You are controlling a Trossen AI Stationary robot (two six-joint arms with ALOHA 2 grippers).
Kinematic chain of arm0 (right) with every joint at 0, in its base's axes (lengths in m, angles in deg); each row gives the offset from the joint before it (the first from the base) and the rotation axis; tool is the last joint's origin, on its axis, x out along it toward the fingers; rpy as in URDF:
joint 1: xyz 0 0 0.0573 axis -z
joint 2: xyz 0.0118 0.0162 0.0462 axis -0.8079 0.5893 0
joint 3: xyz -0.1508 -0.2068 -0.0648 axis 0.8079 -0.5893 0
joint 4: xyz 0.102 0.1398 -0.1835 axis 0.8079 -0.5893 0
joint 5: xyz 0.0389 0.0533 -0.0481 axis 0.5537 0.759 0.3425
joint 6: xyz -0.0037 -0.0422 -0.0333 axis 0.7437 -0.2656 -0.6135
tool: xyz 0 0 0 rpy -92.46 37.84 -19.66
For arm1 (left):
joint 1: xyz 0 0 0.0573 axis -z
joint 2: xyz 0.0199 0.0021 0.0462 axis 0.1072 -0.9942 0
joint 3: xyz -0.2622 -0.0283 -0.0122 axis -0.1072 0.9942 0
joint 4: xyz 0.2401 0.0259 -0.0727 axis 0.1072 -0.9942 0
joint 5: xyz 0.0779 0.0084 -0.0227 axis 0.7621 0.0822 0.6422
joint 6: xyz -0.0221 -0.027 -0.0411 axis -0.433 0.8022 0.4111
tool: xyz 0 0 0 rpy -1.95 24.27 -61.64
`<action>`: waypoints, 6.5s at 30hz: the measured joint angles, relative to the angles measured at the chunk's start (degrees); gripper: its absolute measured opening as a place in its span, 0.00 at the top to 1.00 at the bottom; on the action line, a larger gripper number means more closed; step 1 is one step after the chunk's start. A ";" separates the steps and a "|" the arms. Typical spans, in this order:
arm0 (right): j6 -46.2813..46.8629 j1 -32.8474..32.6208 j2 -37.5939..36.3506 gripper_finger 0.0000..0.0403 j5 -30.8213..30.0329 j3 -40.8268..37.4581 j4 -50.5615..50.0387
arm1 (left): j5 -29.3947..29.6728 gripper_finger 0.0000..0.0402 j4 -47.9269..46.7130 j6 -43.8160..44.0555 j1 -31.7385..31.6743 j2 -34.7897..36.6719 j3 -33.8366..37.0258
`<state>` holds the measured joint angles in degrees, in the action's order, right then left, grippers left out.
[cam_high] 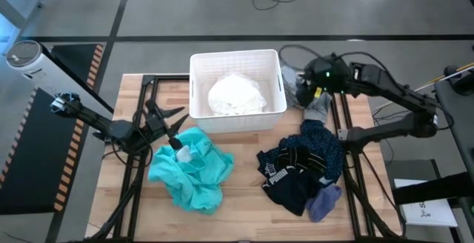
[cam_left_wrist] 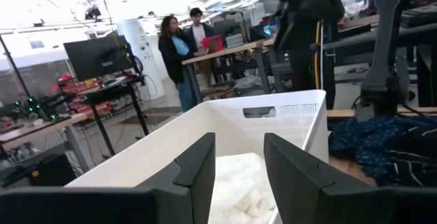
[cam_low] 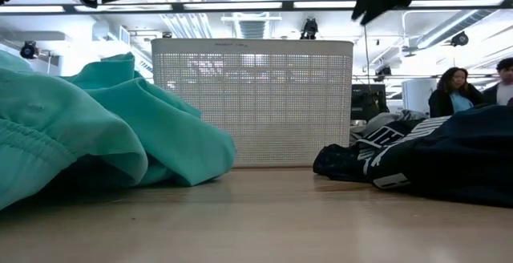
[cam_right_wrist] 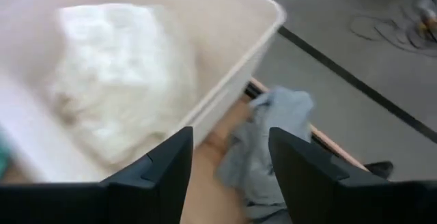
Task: Sort clothes
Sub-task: Adjust the clothes
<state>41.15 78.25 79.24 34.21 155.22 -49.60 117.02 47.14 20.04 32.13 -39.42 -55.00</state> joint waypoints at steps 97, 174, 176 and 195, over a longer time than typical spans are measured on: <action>24.60 -41.96 17.53 1.00 18.69 20.54 -28.82 | -0.03 0.72 -1.99 1.70 0.00 0.86 0.00; 33.45 -41.81 20.40 0.65 49.59 -5.54 -21.45 | -0.03 0.72 -2.25 2.31 0.00 0.86 0.00; 34.17 -41.81 20.38 0.57 49.55 -2.76 -21.42 | -0.02 0.72 -2.29 2.31 0.02 0.86 -0.02; 25.82 -36.45 20.34 0.24 20.55 -1.80 -25.47 | -0.03 0.72 -2.29 2.31 0.01 0.86 -0.02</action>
<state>66.97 41.80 99.58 54.76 153.42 -75.07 116.98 44.85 22.36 32.14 -38.56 -55.02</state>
